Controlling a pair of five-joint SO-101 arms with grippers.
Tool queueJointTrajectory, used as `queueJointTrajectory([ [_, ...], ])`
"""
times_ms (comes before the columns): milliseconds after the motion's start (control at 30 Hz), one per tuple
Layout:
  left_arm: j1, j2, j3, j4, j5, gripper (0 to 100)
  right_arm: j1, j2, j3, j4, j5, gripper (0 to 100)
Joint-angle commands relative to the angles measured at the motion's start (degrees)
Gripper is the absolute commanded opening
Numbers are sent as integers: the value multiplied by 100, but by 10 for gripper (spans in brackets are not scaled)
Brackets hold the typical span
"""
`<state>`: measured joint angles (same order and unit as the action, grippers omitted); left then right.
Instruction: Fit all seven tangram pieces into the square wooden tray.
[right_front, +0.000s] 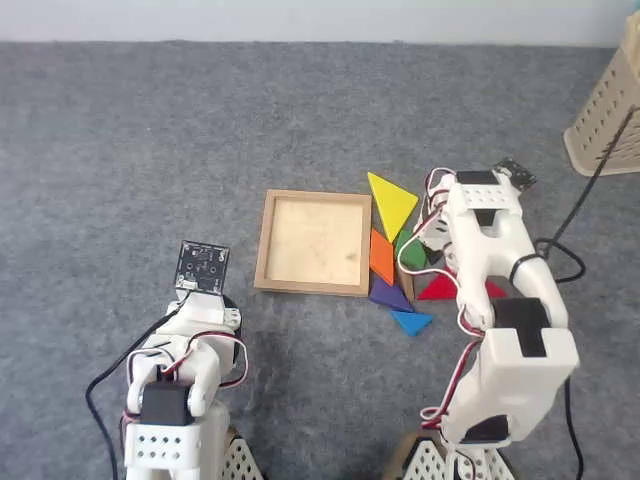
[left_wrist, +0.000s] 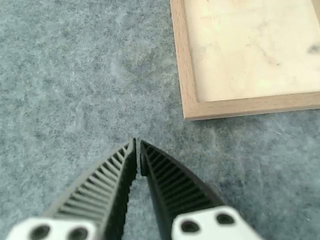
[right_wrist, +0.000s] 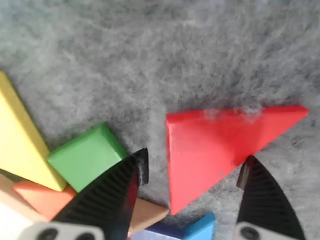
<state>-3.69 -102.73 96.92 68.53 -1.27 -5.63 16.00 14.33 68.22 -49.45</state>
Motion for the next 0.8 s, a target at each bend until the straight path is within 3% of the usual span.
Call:
queueJointTrajectory([
  [0,-26,-18,-31,26,53,11,207,-22,-422,-57,-176,280],
  [433,-26,-18,-31,26,53,11,734,180,-545,-57,-26,277],
  [633,-26,-18,-31,26,53,11,796,180,-510,-48,1099,225],
  [767,-26,-18,-31,26,53,11,813,163,-527,-101,2356,148],
])
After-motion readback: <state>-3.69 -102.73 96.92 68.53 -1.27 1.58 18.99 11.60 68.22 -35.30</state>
